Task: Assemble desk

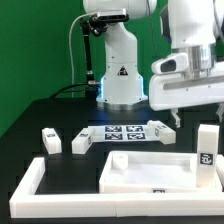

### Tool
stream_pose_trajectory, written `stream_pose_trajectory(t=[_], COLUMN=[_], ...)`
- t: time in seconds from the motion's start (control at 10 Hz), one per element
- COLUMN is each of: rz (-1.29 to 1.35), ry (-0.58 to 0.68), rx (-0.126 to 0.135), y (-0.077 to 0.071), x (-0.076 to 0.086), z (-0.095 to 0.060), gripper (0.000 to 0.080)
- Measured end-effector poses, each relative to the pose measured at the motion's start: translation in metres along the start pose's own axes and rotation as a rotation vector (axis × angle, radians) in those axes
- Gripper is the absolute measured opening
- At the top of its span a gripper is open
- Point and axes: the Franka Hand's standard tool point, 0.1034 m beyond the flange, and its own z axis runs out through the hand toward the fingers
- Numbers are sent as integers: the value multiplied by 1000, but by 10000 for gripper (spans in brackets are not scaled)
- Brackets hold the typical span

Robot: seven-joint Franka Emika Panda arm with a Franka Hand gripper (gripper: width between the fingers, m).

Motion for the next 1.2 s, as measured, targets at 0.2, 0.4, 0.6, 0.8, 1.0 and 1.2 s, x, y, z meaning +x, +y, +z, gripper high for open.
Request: stream_pose_trajectory(t=[0.2, 0.4, 0.6, 0.8, 1.0, 1.2], rz=[-138, -122, -119, -89, -137, -181], ry=[-33, -65, -84, -345, -498, -576], rx=[-23, -22, -19, -8, -41, -71], y=[15, 18, 17, 15, 23, 25], x=[-14, -22, -24, -40, -48, -57], z=[4, 7, 8, 6, 7, 7], gripper=[649, 649, 649, 649, 649, 649])
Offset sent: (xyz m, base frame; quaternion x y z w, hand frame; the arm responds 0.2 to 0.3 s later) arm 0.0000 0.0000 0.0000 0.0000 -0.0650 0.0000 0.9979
